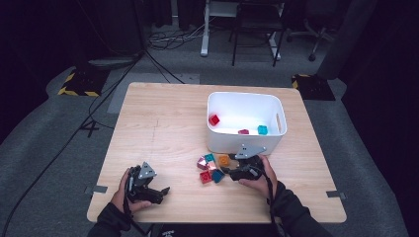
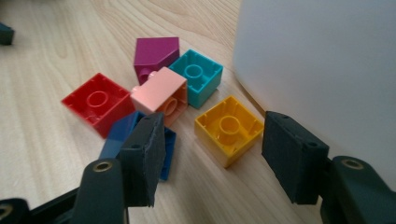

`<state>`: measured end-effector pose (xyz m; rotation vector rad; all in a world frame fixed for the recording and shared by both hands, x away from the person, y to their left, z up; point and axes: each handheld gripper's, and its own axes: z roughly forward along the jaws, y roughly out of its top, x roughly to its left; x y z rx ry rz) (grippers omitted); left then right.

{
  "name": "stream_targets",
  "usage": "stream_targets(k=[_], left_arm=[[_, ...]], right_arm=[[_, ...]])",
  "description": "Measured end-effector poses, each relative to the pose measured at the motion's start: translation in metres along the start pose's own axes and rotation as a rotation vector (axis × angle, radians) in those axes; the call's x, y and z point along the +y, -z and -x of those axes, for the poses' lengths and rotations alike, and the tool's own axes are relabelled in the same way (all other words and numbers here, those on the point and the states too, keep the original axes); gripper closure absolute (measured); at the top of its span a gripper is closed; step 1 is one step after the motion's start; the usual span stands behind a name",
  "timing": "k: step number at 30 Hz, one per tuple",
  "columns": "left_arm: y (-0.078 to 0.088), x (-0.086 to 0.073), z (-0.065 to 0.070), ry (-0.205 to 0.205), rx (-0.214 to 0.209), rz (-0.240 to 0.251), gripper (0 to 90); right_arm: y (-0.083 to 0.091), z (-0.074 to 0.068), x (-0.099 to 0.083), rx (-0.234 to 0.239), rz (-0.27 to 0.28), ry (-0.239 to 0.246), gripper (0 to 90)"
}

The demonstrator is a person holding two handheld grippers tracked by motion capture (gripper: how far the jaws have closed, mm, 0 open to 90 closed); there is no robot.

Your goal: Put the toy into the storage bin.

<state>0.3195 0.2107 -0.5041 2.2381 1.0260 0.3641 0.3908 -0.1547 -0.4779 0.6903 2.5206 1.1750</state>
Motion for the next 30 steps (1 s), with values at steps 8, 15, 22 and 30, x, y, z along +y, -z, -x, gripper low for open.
stream_targets(k=[8, 15, 22, 30], left_arm=[[0.0, 0.0, 0.0, 0.001, -0.002, -0.001, 0.5], [0.0, 0.0, 0.0, 0.0, 0.0, 0.0, 0.5], [0.0, 0.0, 0.0, 0.001, 0.0, 0.0, 0.6], [0.0, 0.0, 0.0, 0.001, 0.0, 0.001, 0.5]], right_arm=[[-0.014, 0.002, 0.002, -0.017, -0.036, 0.0, 39.5], [-0.026, -0.001, 0.005, -0.027, -0.056, -0.019, 39.1], [-0.029, 0.003, 0.001, -0.014, -0.052, -0.039, 48.9], [-0.016, 0.005, -0.004, -0.022, -0.037, -0.033, 59.0]])
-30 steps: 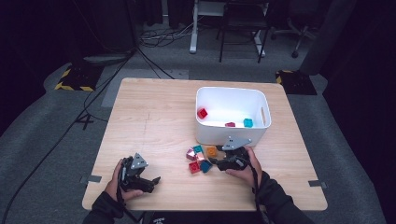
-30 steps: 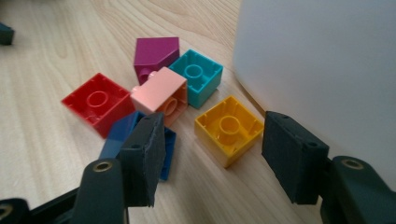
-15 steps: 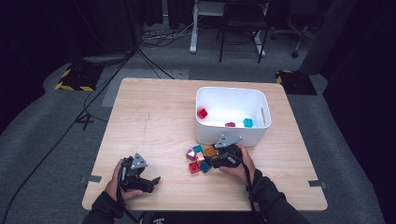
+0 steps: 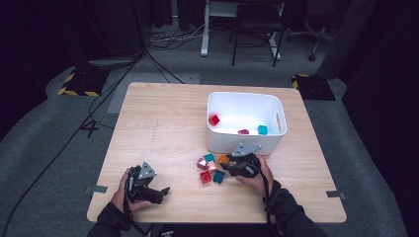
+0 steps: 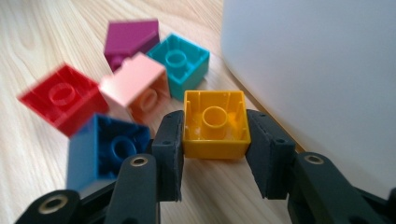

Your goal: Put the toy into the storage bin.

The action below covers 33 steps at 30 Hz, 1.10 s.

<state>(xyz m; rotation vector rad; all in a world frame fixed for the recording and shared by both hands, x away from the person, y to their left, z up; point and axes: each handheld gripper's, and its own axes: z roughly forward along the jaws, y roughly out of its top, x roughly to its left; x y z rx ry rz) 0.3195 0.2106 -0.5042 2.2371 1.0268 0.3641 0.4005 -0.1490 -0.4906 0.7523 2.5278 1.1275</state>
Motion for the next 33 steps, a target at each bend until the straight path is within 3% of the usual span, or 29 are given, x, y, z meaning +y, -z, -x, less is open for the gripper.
stream_targets(k=[4, 6, 8, 17, 22, 33], left_arm=[[0.0, 0.0, 0.0, 0.0, -0.001, -0.001, 0.5], [0.0, 0.0, 0.0, 0.001, -0.001, -0.001, 0.5], [0.0, 0.0, 0.0, 0.0, 0.0, 0.0, 0.5], [0.0, 0.0, 0.0, 0.0, 0.0, 0.0, 0.5], [0.0, 0.0, 0.0, 0.0, 0.0, -0.001, 0.5], [0.001, 0.0, 0.0, 0.003, -0.004, -0.006, 0.5]], right_arm=[[0.002, 0.001, -0.005, -0.006, -0.009, 0.018, 59.1], [0.005, 0.0, -0.006, -0.003, -0.006, -0.015, 59.1], [0.009, 0.001, -0.006, -0.002, 0.003, 0.002, 59.2], [0.037, 0.002, -0.008, -0.017, 0.048, 0.022, 59.2], [0.051, -0.002, -0.009, -0.048, 0.05, 0.043, 59.2], [0.086, -0.01, -0.01, -0.044, 0.108, 0.056, 59.2]])
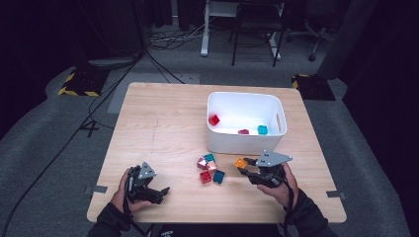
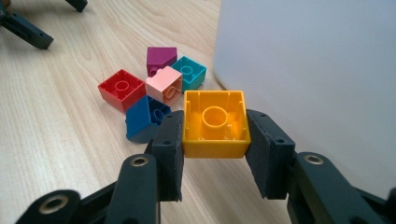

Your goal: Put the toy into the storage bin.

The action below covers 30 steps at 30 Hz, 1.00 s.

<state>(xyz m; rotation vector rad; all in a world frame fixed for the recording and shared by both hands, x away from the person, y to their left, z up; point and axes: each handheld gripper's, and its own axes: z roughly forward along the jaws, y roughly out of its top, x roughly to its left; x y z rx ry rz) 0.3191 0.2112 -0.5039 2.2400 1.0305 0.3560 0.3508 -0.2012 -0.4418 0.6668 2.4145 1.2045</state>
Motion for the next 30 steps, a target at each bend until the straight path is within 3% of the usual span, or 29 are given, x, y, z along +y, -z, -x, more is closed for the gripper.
stream_targets(k=[15, 19, 30], left_arm=[[0.0, 0.0, 0.0, -0.001, 0.0, 0.001, 0.6], [0.0, 0.0, 0.0, 0.0, 0.0, 0.0, 0.5], [0.0, 0.0, 0.0, 0.0, 0.0, 0.001, 0.5]], right_arm=[[0.05, 0.019, 0.007, -0.074, 0.065, -0.019, 59.3], [0.058, 0.026, 0.009, -0.092, 0.077, -0.035, 59.2], [0.08, 0.036, 0.03, -0.126, 0.126, -0.02, 59.3]])
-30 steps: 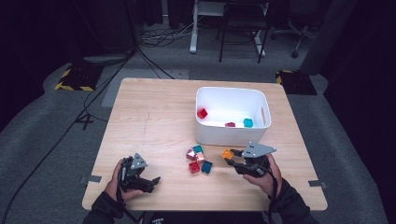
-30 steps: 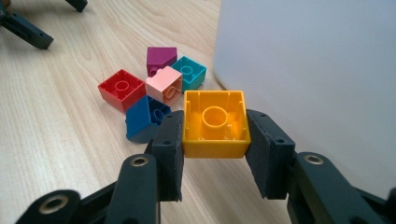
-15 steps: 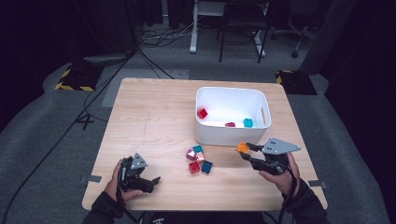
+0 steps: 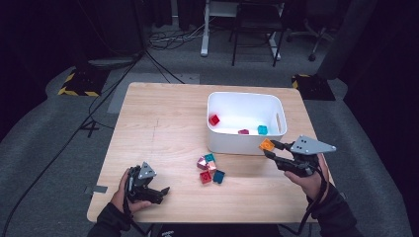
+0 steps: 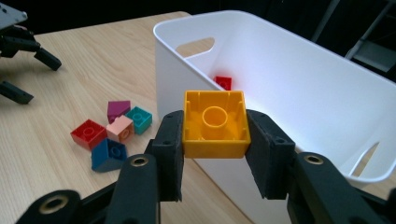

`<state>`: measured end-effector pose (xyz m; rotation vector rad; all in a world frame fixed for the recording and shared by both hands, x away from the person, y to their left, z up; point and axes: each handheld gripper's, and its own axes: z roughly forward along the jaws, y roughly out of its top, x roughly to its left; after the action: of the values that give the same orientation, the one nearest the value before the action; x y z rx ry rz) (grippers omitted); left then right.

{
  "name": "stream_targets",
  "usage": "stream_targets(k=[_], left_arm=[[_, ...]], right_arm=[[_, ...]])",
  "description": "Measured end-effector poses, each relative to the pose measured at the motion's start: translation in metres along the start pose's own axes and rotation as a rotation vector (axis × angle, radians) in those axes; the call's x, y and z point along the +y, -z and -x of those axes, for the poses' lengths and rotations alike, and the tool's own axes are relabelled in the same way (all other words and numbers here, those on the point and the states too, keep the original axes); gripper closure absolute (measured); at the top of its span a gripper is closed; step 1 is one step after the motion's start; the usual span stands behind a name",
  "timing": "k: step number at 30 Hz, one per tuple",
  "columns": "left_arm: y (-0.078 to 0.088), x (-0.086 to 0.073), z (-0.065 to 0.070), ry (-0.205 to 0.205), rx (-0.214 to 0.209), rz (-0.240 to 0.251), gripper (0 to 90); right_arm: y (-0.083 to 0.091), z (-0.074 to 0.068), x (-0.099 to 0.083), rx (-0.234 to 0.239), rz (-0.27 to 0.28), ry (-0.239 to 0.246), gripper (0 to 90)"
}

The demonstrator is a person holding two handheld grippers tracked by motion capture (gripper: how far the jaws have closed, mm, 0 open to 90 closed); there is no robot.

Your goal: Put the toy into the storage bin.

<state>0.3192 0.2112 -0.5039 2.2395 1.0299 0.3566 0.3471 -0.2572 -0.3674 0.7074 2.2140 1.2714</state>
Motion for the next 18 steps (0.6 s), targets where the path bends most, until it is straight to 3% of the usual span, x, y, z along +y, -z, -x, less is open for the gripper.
stream_targets(k=[17, 18], left_arm=[[0.0, 0.0, 0.0, 0.0, 0.002, 0.0, 0.5], [0.0, 0.0, 0.0, -0.001, 0.001, 0.0, 0.5]], right_arm=[[0.005, 0.014, 0.037, -0.053, 0.048, 0.015, 59.3], [0.004, 0.015, 0.038, -0.054, 0.046, -0.001, 59.3]])
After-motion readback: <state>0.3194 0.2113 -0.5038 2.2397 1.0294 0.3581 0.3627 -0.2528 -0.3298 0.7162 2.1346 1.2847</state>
